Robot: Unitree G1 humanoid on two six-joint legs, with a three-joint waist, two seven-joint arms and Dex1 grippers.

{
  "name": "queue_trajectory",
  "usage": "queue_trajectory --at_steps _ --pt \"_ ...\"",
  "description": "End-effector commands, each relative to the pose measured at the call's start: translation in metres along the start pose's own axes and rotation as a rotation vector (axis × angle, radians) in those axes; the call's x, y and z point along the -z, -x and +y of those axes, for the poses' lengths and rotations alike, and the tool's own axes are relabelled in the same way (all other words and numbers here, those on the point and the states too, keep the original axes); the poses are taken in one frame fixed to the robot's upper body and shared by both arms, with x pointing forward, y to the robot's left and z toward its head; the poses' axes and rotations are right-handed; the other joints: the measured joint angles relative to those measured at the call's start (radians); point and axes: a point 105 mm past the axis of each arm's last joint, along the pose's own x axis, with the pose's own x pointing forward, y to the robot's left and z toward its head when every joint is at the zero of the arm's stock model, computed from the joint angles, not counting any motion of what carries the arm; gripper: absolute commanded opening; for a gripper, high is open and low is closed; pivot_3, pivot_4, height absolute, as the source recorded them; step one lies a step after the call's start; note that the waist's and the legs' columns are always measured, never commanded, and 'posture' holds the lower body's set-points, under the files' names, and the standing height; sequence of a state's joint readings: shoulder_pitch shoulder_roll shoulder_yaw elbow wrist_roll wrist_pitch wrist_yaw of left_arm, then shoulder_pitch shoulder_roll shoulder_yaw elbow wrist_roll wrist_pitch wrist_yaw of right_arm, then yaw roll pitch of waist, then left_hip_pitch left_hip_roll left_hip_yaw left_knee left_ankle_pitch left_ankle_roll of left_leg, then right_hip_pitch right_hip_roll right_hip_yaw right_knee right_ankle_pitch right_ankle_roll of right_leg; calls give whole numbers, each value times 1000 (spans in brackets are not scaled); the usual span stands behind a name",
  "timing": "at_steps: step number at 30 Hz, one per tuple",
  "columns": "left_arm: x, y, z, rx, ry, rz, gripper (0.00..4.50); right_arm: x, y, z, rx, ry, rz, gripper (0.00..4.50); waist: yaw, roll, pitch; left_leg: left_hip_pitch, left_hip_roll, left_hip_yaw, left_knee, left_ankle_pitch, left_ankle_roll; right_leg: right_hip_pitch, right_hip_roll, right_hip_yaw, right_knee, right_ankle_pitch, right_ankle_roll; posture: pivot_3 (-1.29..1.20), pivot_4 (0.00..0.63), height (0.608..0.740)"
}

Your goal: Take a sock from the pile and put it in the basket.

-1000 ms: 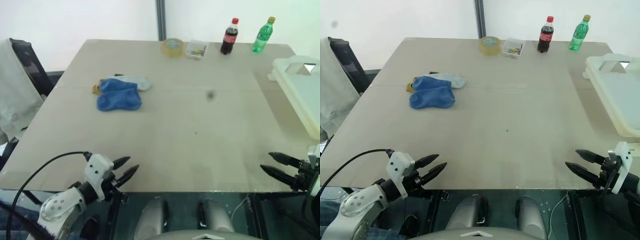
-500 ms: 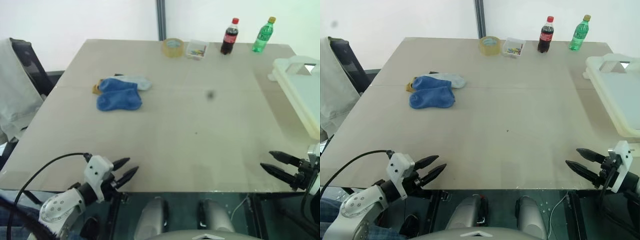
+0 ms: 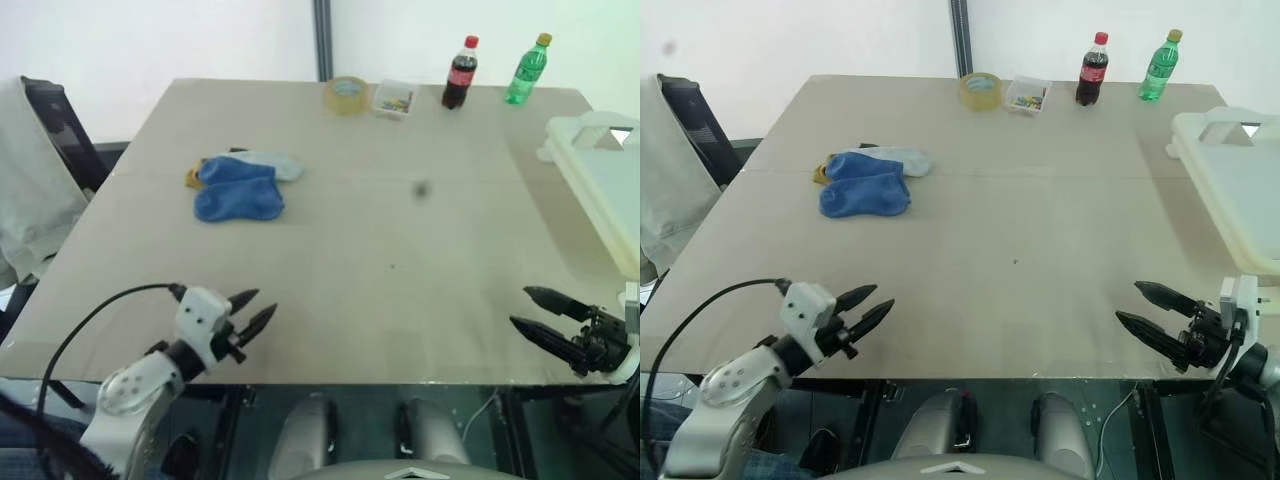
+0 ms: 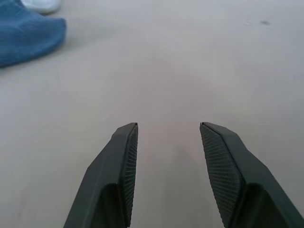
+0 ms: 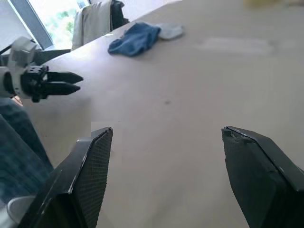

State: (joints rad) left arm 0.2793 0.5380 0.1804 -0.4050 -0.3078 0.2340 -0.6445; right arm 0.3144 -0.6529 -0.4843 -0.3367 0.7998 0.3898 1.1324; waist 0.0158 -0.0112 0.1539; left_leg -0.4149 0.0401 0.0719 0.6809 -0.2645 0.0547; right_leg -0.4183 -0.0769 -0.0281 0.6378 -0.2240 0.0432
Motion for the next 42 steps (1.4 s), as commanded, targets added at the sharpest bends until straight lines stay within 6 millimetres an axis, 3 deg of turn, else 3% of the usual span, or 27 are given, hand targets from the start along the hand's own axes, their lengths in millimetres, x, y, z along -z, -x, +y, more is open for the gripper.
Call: queue_trajectory --at_steps 1,7,12,18,29,32,35,39,42 --pt "-18 -30 20 -103 -23 -49 2248 -15 -4 9 -52 73 -12 3732 3 -1 0 0 0 0 0 0 0 0 0 0 0 0 0 0 150 740" --pt "-29 -93 69 -278 -89 5 2248 -26 -17 19 -106 251 -22 3732 11 -2 0 2 -2 -2 5 1 0 5 4 -1 2 0 1 0 150 740" --pt "-38 -121 78 -293 -131 7 2248 -25 -19 24 -130 316 22 3732 1 -3 1 1 -2 -2 5 1 0 4 5 -1 2 3 4 0 150 740" --pt "-42 -133 80 -310 -191 -7 2248 -20 -17 22 -105 352 50 3732 0 -4 2 1 -2 -2 4 1 0 4 5 -1 2 3 5 0 150 740" --pt "-46 -131 99 -427 -273 -13 2248 -16 -17 15 -83 357 55 3732 0 -4 2 2 -1 -2 4 1 -1 4 4 -1 3 3 5 0 150 740" --pt "-45 -131 100 -436 -271 -17 1421 -15 -16 14 -82 357 58 3798 0 -4 2 2 -1 -2 4 1 -1 4 4 -1 3 3 5 0 150 740" --pt "-44 -130 99 -439 -270 -20 32 -15 -16 14 -81 356 60 3798 2 -4 2 2 -1 -2 4 1 -1 4 4 -1 3 3 5 0 150 740" --pt "-46 -128 94 -428 -261 -36 32 -14 -16 14 -80 355 57 3798 2 -4 2 2 -1 -2 4 1 -1 5 4 -1 3 3 5 0 150 740" --pt "-51 -132 69 -334 -226 -53 32 -14 -17 13 -80 356 55 3798 1 -4 2 2 -1 -2 4 1 -1 4 3 -1 3 3 5 0 150 740"
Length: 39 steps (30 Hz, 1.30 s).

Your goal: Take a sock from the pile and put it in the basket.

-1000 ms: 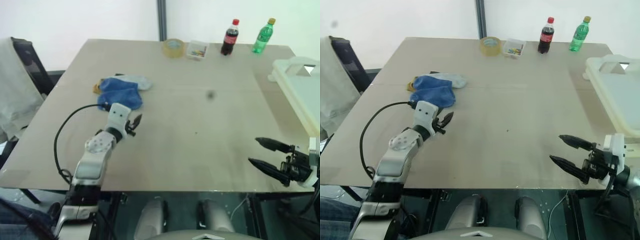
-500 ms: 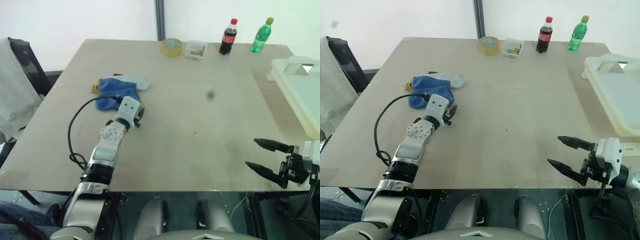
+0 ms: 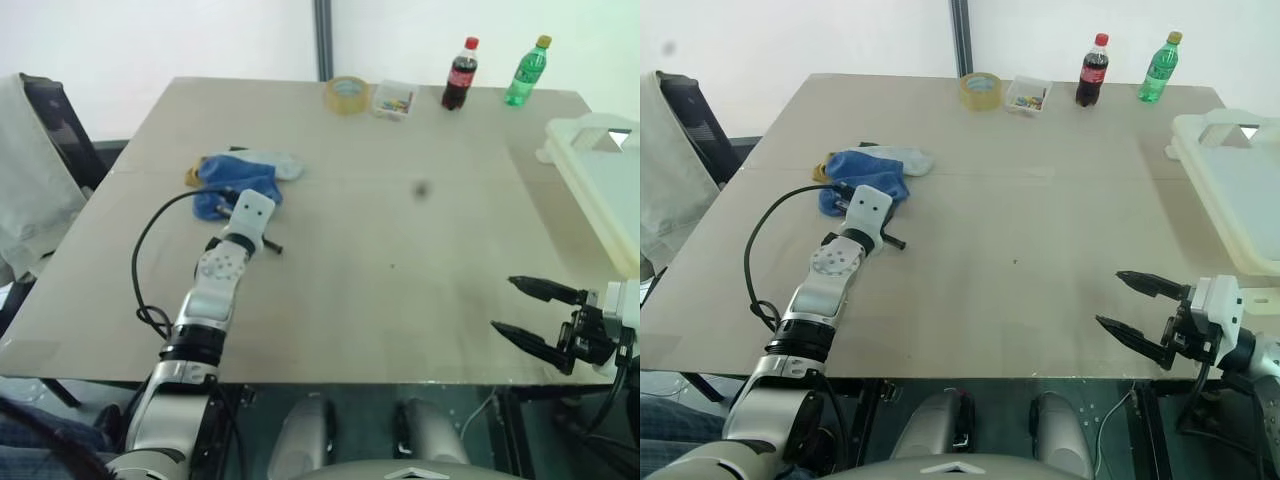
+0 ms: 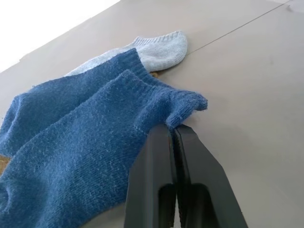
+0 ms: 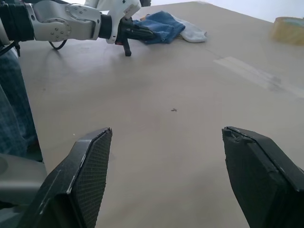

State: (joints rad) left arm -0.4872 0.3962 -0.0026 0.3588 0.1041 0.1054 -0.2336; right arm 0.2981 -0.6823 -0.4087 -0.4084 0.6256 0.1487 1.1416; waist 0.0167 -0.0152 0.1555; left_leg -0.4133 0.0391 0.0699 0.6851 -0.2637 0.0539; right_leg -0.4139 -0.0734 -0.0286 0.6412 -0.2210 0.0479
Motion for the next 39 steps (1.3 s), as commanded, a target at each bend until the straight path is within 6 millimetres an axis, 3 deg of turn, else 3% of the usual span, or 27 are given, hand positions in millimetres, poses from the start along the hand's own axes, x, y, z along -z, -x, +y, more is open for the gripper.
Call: queue_trajectory --at_steps 1,10,16,17,22,23,24,27,30,32,36,39 --pt "-25 8 -33 131 47 -65 32 -5 1 -2 1 33 -6 3798 0 0 0 0 0 0 0 0 0 0 0 0 0 0 0 0 150 740" --pt "-81 18 -156 488 255 -87 32 -7 -4 -2 -2 39 -14 3798 9 0 0 0 -2 -1 2 0 0 1 0 0 0 0 0 0 150 740" --pt "-98 30 -200 644 282 -58 32 -10 3 -3 19 54 6 3798 -2 0 0 0 -2 -2 1 0 0 0 2 0 0 0 0 0 150 740" --pt "-99 31 -201 653 279 -61 32 -10 3 -3 21 52 8 3798 -3 0 0 0 -1 -2 1 0 0 0 3 0 0 0 0 0 150 740" --pt "-106 31 -191 664 365 -78 2190 -7 0 -1 31 33 3 3798 -1 0 0 0 -1 -2 1 0 0 0 2 0 0 -1 -1 0 150 740" --pt "-109 31 -186 661 391 -84 2331 -7 -1 -1 38 25 -1 3798 -1 0 0 0 -1 -2 1 0 0 0 2 0 0 -1 -1 0 150 740" --pt "-113 30 -178 663 433 -100 2956 -7 -5 -3 50 9 -6 3798 -1 0 0 0 -1 -2 2 0 0 0 2 0 0 -1 -1 0 150 740" --pt "-123 32 -150 690 528 -164 2956 6 -21 -9 109 -102 50 3798 -6 -1 0 0 -1 -2 2 0 0 0 2 1 0 -1 -1 0 150 740" --pt "-120 38 -123 732 518 -212 2956 35 -40 -26 254 -115 213 3798 -6 0 0 1 0 -2 2 1 -1 0 3 0 2 -2 -4 0 150 740" --pt "-117 44 -108 762 522 -240 2956 41 -57 -30 266 -171 209 3798 -6 1 0 1 0 -1 1 1 -1 -1 3 0 3 -2 -4 0 150 740" --pt "-96 56 -87 804 470 -206 2956 38 -100 -29 263 -377 107 3798 -4 1 0 0 -1 -2 1 1 -2 -2 3 1 3 -2 -4 0 150 740" --pt "-71 50 -71 741 407 -162 2956 41 -130 -27 250 -477 109 3798 3 1 1 -2 -1 -2 1 1 -2 -2 2 0 2 0 -1 0 150 740"
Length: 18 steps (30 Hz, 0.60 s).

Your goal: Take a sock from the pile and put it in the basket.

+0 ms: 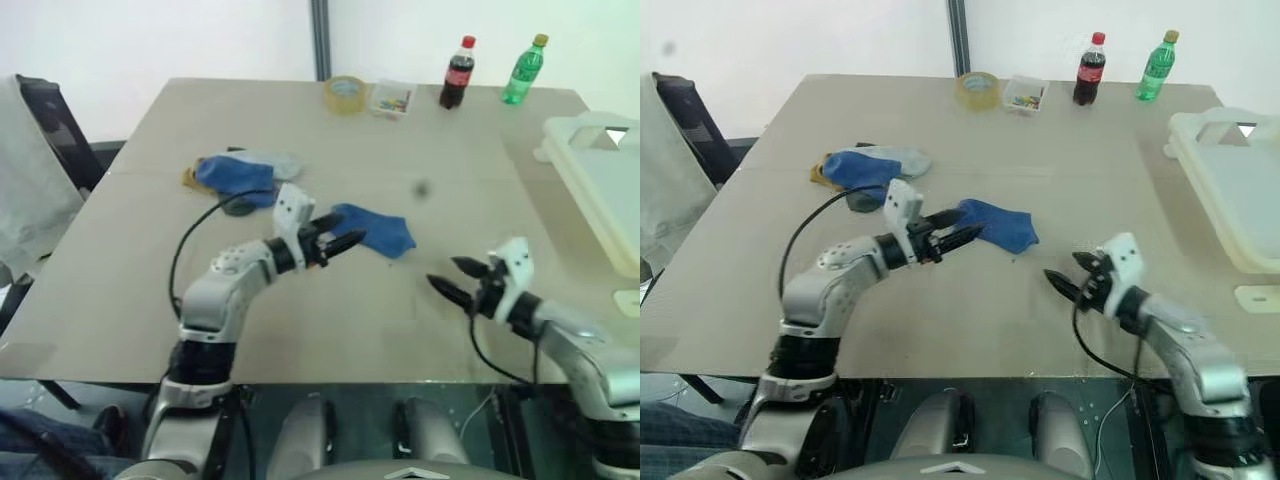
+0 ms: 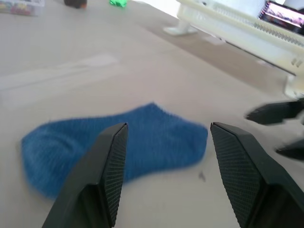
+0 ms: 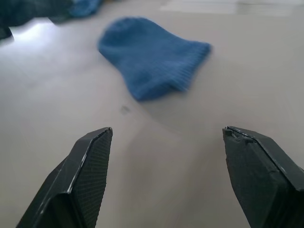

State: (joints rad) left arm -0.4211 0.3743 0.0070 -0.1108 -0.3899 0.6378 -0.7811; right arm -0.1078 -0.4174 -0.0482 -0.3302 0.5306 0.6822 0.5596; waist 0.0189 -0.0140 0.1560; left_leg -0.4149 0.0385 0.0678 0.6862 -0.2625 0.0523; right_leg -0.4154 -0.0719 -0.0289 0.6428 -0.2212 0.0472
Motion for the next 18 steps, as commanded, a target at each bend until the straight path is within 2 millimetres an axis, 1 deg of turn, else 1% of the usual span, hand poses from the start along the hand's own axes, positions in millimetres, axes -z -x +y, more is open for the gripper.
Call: queue_trajectory --at_steps 1,3,4,5,7,9,12,14,17,18 --pt "0 7 17 -35 -97 -20 2956 0 -25 3 13 -84 25 3798 0 0 0 0 0 0 0 0 0 0 0 0 -1 0 0 0 150 740" --pt "0 -1 30 -53 -151 -46 2956 -3 -38 0 30 -140 25 3798 -1 0 0 0 -1 1 0 0 0 1 0 0 -1 0 0 0 150 740" --pt "-5 -7 38 -76 -154 -71 2956 -5 -44 -3 47 -174 23 3798 1 0 0 0 -2 1 0 0 0 1 0 0 -1 0 0 0 150 740" --pt "-10 -14 42 -76 -163 -91 2956 -7 -47 -5 62 -201 20 3798 3 0 0 0 -2 1 1 0 0 1 0 0 -1 0 0 0 150 740" --pt "-17 -25 46 -49 -184 -105 2956 -10 -49 -8 70 -232 22 3798 4 -1 0 -1 -2 2 2 1 0 2 1 -1 0 1 0 0 150 740" --pt "-18 -31 52 -45 -204 -100 2956 -13 -50 -10 78 -248 18 3798 -1 -1 0 -1 -2 2 2 0 0 2 1 -1 0 1 0 0 150 740" --pt "-14 -38 61 -42 -238 -65 2950 -18 -53 -11 87 -275 -3 3005 -11 -1 0 -1 -2 3 0 0 0 1 1 -1 0 1 1 0 150 740" --pt "-7 -42 63 -30 -232 -33 2950 -16 -57 -8 86 -269 3 2184 -14 -1 0 -1 -2 4 -2 0 0 0 2 -1 0 1 1 0 150 740" --pt "3 -45 66 -30 -232 13 2950 -14 -59 -5 87 -258 11 781 -23 -1 0 -1 -1 4 -3 0 0 -1 2 -1 0 0 1 0 150 740" --pt "6 -45 67 -38 -220 19 2950 -13 -60 -5 91 -258 11 230 -25 -1 0 -2 -1 4 -3 0 0 -1 2 -1 0 0 1 0 150 740"
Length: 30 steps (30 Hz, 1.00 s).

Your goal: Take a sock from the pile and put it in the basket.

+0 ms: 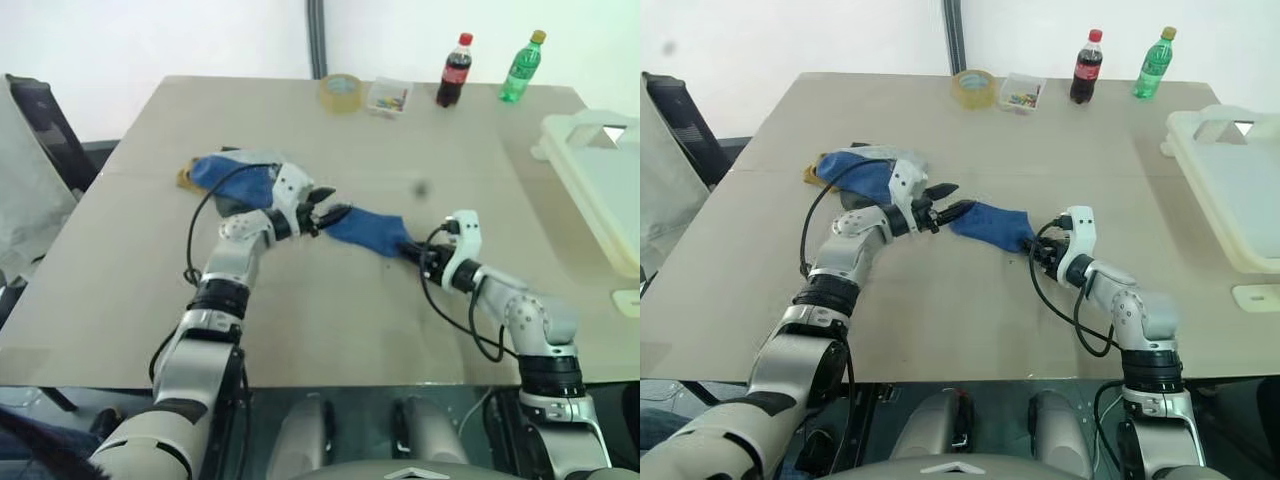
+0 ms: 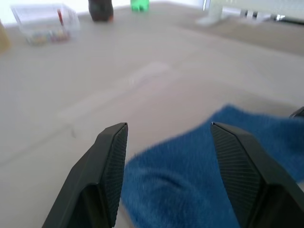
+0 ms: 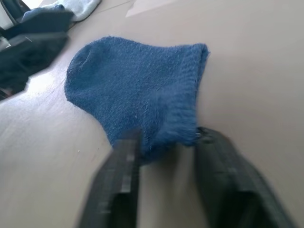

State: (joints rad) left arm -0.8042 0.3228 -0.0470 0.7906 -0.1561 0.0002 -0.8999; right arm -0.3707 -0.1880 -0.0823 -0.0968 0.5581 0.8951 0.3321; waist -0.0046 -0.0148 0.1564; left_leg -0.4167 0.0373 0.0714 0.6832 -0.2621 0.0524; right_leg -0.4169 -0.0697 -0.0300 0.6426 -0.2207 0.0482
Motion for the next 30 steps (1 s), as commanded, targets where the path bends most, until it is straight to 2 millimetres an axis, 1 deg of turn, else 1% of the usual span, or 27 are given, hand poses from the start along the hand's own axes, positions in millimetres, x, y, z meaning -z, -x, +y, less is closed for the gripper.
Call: queue_trajectory --at_steps 1,3,6,7,8,11,13,16,18,20,22,25,27,30 --pt "-1 -1 4 -11 -22 6 2950 -6 0 3 3 16 -27 106 -5 0 0 0 0 0 0 0 0 0 0 0 0 0 0 0 150 740" --pt "11 -1 7 -41 -11 61 2950 -5 -2 3 14 28 -30 106 -7 0 0 0 0 -1 0 0 0 0 0 0 0 0 0 0 150 740" --pt "17 -2 7 -48 -4 81 2950 -5 -3 4 10 44 -30 106 -7 0 0 0 0 -1 0 0 0 0 -1 1 0 0 0 0 150 740" --pt "17 -2 7 -46 -1 82 2438 -4 -3 5 4 49 -29 0 -7 0 0 0 0 -1 0 0 0 0 -1 1 0 0 0 0 150 740" --pt "18 -2 6 -38 2 81 2129 -4 -3 5 3 53 -28 0 -7 0 0 0 0 -1 0 0 0 0 -1 1 0 0 0 0 150 740" --pt "18 -2 3 -26 5 76 729 -3 -3 5 9 62 -26 0 -7 0 0 1 0 -2 0 0 0 0 -1 1 1 0 0 0 150 740" --pt "19 2 -2 -17 33 60 67 -4 -2 6 10 69 -31 0 -8 0 0 1 0 -2 0 0 0 0 -1 1 1 0 0 0 150 740" --pt "24 14 -15 0 50 57 67 -6 3 10 -2 84 -41 0 -9 0 0 1 1 -3 0 0 0 0 -1 2 1 0 0 0 150 740" --pt "26 25 -27 -7 96 42 67 -6 9 11 -3 93 -41 0 -12 1 -1 1 2 -3 0 0 0 0 -1 3 1 0 0 0 150 740" --pt "23 36 -41 -18 150 20 67 -4 16 10 11 103 -35 0 -11 1 -1 2 3 -2 -1 0 0 -1 -1 4 1 0 0 0 150 740" --pt "21 48 -63 -8 192 13 67 0 26 10 17 107 -22 0 -12 1 -1 2 4 -2 -1 0 0 -1 -2 4 1 0 0 0 150 740" --pt "17 64 -99 14 263 15 67 11 45 13 22 119 20 0 -8 1 -1 2 4 -2 -1 0 0 -1 -2 4 1 0 0 0 150 740" --pt "17 70 -111 -10 310 17 67 18 58 12 45 119 42 0 -6 2 -1 1 4 -3 -1 0 0 -1 -2 4 1 0 0 0 150 740" --pt "20 73 -120 -64 375 22 67 26 76 13 61 108 73 0 -2 2 -1 2 4 -4 0 0 0 0 -3 4 1 -2 -3 0 150 740"
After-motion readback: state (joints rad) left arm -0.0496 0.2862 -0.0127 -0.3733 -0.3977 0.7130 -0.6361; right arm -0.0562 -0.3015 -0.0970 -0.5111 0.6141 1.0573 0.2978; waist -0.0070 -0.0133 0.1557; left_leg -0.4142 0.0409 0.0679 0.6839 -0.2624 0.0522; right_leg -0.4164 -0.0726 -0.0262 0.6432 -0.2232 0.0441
